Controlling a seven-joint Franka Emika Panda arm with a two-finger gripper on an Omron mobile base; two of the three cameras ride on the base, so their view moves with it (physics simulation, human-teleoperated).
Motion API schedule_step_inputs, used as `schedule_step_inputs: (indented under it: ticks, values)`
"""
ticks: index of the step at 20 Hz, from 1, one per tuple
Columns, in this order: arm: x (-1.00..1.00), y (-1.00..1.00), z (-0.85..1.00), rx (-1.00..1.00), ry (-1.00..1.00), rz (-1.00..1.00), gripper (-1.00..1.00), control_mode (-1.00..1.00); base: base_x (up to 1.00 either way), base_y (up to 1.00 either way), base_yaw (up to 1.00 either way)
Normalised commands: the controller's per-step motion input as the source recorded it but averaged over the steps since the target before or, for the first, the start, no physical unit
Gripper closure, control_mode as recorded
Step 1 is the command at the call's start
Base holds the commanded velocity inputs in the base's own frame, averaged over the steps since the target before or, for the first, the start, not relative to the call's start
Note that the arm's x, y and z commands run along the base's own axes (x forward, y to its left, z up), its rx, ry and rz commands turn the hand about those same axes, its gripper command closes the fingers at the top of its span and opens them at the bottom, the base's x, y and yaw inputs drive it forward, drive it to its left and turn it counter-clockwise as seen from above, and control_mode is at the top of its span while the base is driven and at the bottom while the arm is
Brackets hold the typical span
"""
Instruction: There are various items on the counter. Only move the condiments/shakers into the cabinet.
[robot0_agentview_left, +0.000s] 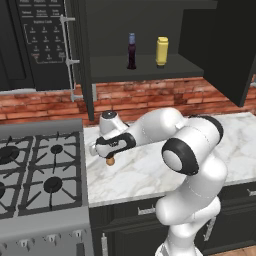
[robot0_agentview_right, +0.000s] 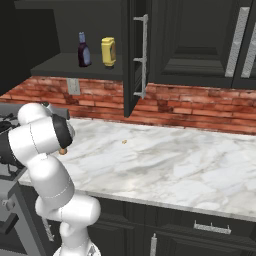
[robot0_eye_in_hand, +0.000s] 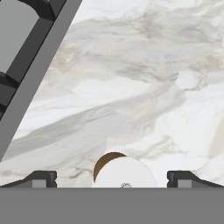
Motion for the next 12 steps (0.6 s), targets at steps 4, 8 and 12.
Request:
schedule_step_inputs:
  ticks: [4,8,12]
  values:
    - [0.00,-0.08,-0.03,0.00,0.00,0.00,-1.00,-1.00,0.00,0.00,0.00]
    - [0.00,0.00,-0.04,0.00,0.00,0.00,-1.00,-1.00,0.00,0.00,0.00]
    - [0.04,0.00,0.00,0.00,0.02,0.00,1.00,-1.00,0.00,0.00,0.00]
